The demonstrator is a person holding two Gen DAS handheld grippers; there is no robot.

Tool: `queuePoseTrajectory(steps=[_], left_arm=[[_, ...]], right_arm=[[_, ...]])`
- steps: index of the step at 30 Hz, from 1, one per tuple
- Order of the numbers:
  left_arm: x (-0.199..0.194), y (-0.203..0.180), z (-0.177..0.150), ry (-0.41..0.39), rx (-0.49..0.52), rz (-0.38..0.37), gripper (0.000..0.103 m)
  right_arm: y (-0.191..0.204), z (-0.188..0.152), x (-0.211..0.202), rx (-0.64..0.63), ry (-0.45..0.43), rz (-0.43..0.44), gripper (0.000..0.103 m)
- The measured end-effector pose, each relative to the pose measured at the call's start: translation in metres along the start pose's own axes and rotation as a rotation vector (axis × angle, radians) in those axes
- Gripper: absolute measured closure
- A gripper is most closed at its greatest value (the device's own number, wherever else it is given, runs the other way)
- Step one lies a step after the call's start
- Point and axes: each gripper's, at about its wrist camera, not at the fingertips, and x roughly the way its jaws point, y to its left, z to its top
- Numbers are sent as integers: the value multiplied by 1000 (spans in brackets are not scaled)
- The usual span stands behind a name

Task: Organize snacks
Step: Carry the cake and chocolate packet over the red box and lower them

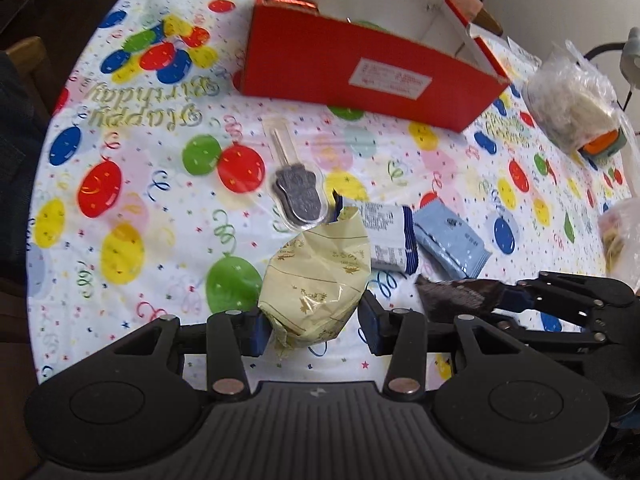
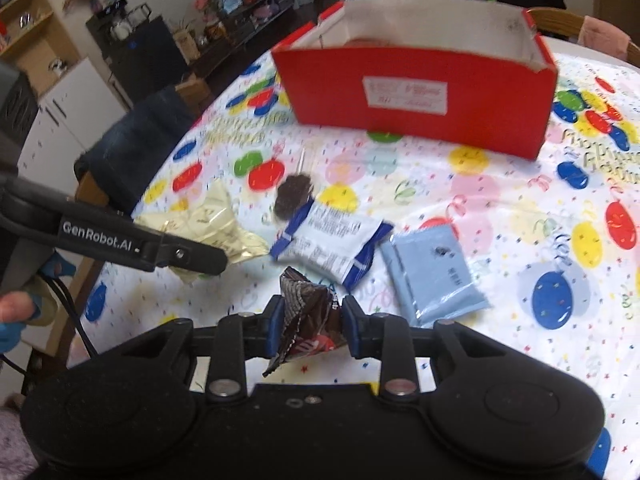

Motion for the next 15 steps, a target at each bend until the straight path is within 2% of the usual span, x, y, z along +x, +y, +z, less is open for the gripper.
queuePoseTrajectory(steps=[15], left_arm=[[-39, -9, 27, -96, -4, 16, 59]], right_arm=[[-21, 41, -47, 64, -166, -22, 74]])
